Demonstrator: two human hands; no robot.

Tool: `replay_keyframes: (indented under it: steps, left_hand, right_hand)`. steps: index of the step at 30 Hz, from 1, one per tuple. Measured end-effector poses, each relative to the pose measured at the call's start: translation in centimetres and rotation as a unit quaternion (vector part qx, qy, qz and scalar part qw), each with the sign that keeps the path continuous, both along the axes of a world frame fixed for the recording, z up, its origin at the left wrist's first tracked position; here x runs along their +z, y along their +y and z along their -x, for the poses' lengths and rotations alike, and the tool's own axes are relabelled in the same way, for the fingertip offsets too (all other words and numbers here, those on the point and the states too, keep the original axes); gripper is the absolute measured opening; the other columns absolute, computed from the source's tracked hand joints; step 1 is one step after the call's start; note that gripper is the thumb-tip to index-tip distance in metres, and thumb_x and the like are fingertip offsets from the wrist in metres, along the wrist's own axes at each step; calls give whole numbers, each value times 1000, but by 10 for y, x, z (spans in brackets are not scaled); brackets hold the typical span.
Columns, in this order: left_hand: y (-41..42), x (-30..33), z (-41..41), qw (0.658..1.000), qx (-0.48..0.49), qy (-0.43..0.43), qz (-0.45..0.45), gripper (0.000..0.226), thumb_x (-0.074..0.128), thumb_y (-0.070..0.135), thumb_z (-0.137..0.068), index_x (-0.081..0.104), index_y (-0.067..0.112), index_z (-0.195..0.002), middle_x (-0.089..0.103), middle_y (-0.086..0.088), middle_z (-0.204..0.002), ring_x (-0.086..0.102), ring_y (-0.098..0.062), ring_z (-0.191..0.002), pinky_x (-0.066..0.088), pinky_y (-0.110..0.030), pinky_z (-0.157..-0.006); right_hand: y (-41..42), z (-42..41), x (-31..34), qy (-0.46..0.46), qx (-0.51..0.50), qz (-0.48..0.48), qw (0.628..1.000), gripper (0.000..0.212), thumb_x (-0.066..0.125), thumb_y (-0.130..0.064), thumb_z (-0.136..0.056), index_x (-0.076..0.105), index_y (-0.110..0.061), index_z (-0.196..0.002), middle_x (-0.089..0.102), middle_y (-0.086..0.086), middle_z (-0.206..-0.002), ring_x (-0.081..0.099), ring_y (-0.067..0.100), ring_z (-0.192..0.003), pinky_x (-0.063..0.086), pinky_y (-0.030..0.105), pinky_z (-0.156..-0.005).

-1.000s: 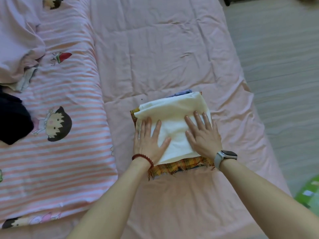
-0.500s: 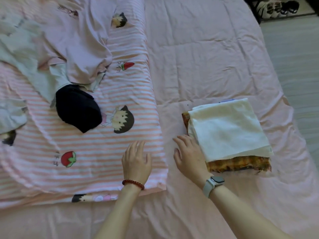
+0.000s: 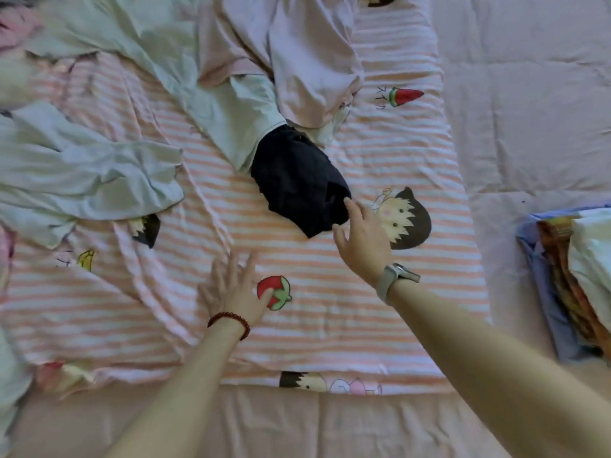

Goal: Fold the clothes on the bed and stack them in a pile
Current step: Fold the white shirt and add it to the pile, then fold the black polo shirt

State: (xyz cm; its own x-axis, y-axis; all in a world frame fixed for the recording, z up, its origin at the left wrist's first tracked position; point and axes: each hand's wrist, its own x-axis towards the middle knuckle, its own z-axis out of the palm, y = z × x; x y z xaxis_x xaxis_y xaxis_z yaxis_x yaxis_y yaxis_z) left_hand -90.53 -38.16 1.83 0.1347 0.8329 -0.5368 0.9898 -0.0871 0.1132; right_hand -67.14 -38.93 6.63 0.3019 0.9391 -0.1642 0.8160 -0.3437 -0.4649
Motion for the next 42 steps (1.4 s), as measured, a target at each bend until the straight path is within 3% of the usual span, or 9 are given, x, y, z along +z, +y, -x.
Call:
replay_keyframes:
  steps: [6, 10, 13, 16, 20, 23, 28, 34, 42]
  left_hand:
    - [-5, -27, 14, 998, -35, -8, -48, 76, 31, 66, -86, -14, 42, -143, -25, 6, -153, -19, -28, -141, 0, -61, -109]
    - [-3, -25, 17, 998, -39, -19, -34, 73, 36, 61, -88, -7, 43, -144, -21, 7, -154, -18, -26, -141, 0, -59, -110]
    - [2, -8, 15, 989, 49, -133, -47, 52, 47, 39, -92, 33, 34, -141, 10, 1, -156, 5, -23, -143, 9, -51, -114]
    - [-5, 14, 12, 915, 224, -329, -60, 41, 49, 27, -93, 48, 17, -133, 46, -5, -135, 44, -24, -125, 36, -36, -104]
    - [-34, 38, -12, 830, 324, -452, 36, 56, 51, 28, -94, 28, 17, -143, 40, 3, -135, 47, -3, -112, 38, -1, -82]
    - [-54, 44, -44, 771, 376, -500, 116, 54, 54, 21, -93, 28, 18, -140, 44, 2, -135, 46, -11, -122, 42, -19, -97]
    - [-85, 40, -79, 794, 402, -430, 151, 71, 60, 12, -89, 18, 17, -146, 47, -10, -136, 49, -23, -119, 40, -39, -102]
    - [-106, 59, -71, 827, 341, -439, 85, 12, 60, 11, -88, 61, 18, -98, 64, 5, -85, 61, -12, -80, 47, -12, -64]
    - [-130, 120, -47, 801, 289, -523, 29, 22, 59, 6, -88, 59, 28, -92, 65, 14, -88, 63, 4, -79, 49, -11, -59]
  right_hand:
    - [74, 11, -11, 179, -115, 34, 976, 73, 54, -30, -92, 11, -11, -148, 31, 12, -147, 34, 27, -132, 35, 39, -105]
    - [69, 34, -11, 167, -105, -16, 980, 21, 44, -4, -88, 52, -11, -107, 52, -2, -81, 51, 23, -79, 34, 27, -64]
    - [19, 58, -11, 177, -65, -77, 979, 13, 45, -1, -88, 54, -10, -90, 49, -5, -74, 43, 13, -65, 27, 18, -58]
    - [-61, 70, -14, 195, -50, -66, 977, 11, 48, -2, -89, 55, -10, -89, 52, -1, -78, 41, 11, -67, 26, 22, -59]
    - [-170, 67, -14, 239, -53, 50, 968, 8, 48, -5, -89, 55, -10, -87, 53, -1, -74, 44, 13, -65, 34, 27, -58]
    - [-223, 48, -7, 263, -96, 122, 952, 12, 50, -4, -90, 61, -7, -93, 61, 4, -81, 54, 19, -73, 41, 28, -63]
    - [-272, 1, -2, 270, -169, 163, 934, 20, 48, -1, -90, 63, -14, -90, 66, 1, -79, 62, 15, -78, 46, 31, -69]
    - [-274, -30, 0, 206, -261, 106, 937, 27, 50, -2, -90, 60, -7, -114, 62, 6, -112, 58, 19, -94, 41, 19, -80]
    - [-214, 31, 41, 294, 39, 34, 954, 64, 62, -33, -86, 32, -28, -143, 40, -12, -137, 41, 2, -121, 38, 20, -98]
